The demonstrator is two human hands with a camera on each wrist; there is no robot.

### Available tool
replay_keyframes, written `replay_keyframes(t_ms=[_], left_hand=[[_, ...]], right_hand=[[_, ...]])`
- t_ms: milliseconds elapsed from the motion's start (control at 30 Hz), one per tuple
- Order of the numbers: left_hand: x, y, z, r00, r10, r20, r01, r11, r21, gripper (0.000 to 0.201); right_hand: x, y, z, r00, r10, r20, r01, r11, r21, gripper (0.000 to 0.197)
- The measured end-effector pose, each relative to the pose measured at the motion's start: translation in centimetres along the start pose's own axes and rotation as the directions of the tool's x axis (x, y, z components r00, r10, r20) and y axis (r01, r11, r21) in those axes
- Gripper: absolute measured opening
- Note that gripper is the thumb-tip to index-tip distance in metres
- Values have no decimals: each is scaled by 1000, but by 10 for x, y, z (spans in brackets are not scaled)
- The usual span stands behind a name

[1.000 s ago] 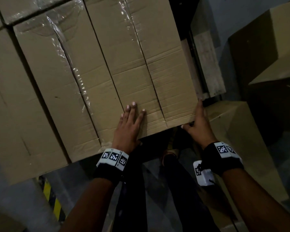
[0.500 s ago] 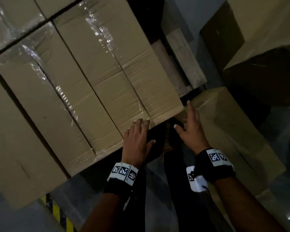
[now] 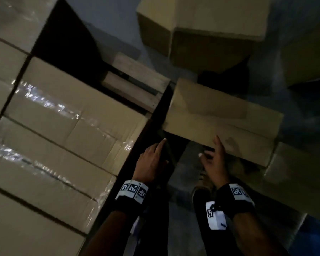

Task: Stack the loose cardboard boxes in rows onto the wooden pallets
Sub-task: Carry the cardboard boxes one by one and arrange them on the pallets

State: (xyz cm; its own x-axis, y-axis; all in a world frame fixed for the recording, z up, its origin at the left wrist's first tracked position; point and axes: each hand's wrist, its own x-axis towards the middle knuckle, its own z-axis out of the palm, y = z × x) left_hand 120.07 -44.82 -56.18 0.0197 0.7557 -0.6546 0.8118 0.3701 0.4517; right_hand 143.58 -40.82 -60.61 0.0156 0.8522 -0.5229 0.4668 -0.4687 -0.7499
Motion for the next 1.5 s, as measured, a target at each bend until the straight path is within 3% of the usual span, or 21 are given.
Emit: replay_keyframes(t_ms=[167,333,500,733,900,1033,1133,1267,1333,1433,1500], left_hand=[[52,29,46,999,-11,49,12,999,-33,83],[83,83,97,1000,6,14,-3,985,-170,85],[102,134,148,999,-43,31,50,954,-295,98],[143,173,204,950,-311,13,272,807,-525,113],[160,176,205,879,-477,-11,348,657,-668,115],[174,150,208,865,-502,-10,327,578,-747,133],[186,140,208,869,-495,7,293,505,-812,139],[191,134,214,882,-464,-79,193,511,-838,153],[187,136,216,870,-490,-60,193,449,-872,158],[174,140,215,782,-622,-53,198,327,-924,157],[163,136,217,756,-643,-123,144,347,-927,153]], right_hand=[[17,69,-71,984,157,-88,-159,987,-17,84],[44,115,-143,984,92,-155,-102,993,-57,83],[92,115,-189,995,57,-79,-71,980,-185,78],[149,100,-192,982,-35,186,111,901,-419,78],[187,88,-176,973,-140,182,212,855,-474,77],[228,78,-177,957,-180,226,281,760,-585,83],[255,71,-170,966,-109,234,240,712,-659,92],[267,63,-149,980,-36,194,177,592,-786,102],[266,57,-143,984,-29,177,162,570,-805,105],[260,51,-145,970,-4,243,210,521,-827,105],[253,51,-147,949,50,311,239,528,-815,106]])
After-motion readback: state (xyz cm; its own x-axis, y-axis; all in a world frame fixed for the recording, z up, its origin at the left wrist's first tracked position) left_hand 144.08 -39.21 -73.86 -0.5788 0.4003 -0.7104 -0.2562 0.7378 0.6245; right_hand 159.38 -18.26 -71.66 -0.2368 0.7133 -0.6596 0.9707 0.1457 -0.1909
